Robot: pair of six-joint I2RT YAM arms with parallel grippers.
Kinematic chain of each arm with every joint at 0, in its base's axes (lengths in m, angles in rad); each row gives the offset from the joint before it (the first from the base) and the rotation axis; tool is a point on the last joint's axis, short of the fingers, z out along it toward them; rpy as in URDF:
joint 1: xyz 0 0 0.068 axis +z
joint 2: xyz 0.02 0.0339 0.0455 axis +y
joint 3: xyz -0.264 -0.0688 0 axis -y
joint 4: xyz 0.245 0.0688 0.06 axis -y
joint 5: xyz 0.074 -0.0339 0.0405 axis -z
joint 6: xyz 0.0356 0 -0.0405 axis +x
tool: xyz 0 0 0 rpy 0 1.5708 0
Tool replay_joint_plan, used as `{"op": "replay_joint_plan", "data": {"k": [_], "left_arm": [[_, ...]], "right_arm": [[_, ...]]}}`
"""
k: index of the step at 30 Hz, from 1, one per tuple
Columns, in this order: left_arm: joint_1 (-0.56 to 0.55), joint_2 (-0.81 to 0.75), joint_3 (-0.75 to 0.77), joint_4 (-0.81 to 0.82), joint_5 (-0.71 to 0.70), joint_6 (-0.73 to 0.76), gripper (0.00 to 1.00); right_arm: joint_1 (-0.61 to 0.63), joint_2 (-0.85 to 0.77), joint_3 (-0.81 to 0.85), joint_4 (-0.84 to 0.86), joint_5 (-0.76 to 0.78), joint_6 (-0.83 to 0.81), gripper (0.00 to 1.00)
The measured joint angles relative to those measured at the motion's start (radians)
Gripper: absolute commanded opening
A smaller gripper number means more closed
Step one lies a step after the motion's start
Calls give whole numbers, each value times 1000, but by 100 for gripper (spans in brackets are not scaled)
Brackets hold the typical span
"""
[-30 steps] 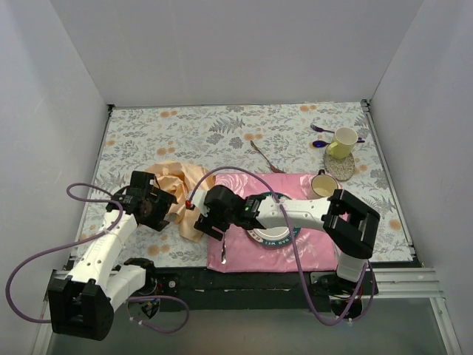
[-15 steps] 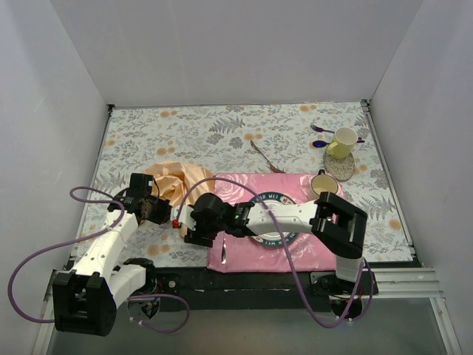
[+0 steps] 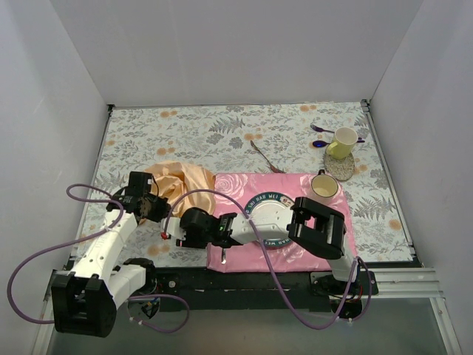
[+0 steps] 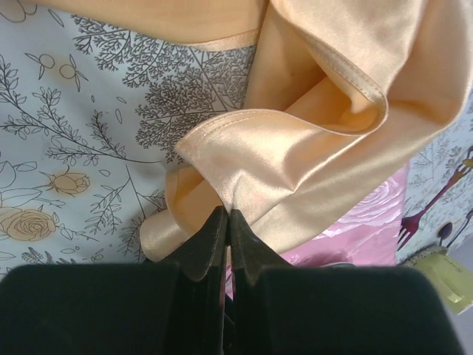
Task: Fold the napkin, place the utensils inside, and roll it up
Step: Flatten the napkin out
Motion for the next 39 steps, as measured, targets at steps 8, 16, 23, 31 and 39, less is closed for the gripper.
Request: {"op": "replay_joint_plan", "data": {"k": [8,16,23,31,39], "left_arm": [[0,-35,74,-30,-53,32,0],[2,-15,361,-108,-166,152,0],[2,-101,716,-135,-364,274,0],[2,-329,963,-1,-537,507,0],[4,-407,1099,271,-611,751,0]], "right_arm": [[-5,26,2,36,135,-12,1],[-27,-100,5,38,156,-55,1],[-42,-331,186,4,103,-97,1],[64,-449,382,-85,-2,-174,1],[249,-498,399,-133,-141,-208,1]]}}
